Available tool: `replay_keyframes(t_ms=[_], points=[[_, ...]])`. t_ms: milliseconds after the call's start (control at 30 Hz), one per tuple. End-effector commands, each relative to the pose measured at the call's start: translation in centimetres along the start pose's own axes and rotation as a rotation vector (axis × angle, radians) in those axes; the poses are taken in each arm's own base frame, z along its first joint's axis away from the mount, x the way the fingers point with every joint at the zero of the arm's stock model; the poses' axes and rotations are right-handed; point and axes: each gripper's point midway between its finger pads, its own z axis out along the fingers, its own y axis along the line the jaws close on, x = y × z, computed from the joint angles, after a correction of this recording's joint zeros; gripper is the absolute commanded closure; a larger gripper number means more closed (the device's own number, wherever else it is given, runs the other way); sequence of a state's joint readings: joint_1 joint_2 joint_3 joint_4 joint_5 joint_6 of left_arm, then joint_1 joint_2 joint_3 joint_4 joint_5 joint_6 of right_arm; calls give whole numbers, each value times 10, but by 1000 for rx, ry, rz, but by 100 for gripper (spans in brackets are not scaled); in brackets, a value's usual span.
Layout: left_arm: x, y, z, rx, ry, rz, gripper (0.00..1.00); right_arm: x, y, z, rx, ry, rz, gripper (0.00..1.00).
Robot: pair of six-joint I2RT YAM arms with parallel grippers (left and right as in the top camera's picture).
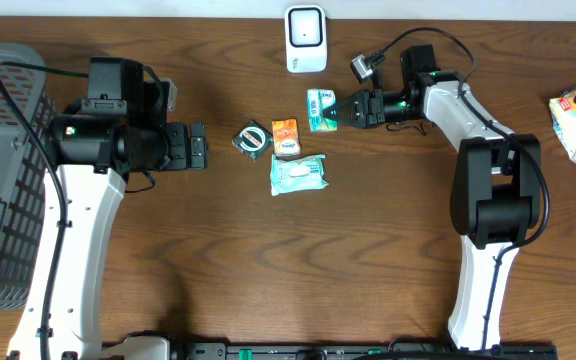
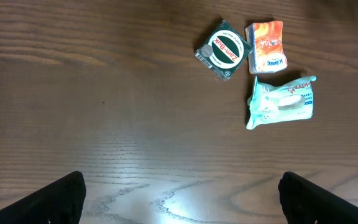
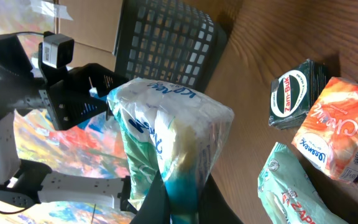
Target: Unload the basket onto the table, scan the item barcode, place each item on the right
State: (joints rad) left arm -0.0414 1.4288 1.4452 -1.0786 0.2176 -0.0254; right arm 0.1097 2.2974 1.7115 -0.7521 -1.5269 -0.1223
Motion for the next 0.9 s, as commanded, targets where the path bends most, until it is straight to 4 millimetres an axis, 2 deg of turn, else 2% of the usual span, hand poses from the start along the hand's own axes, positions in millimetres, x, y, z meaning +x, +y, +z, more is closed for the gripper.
replay_keyframes(t_ms=[0, 867], points=[[3, 1, 2, -9, 11, 3, 2, -1, 10, -2, -33, -9, -33, 99], [3, 1, 2, -9, 11, 3, 2, 0, 8, 0, -24, -3, -32, 99]])
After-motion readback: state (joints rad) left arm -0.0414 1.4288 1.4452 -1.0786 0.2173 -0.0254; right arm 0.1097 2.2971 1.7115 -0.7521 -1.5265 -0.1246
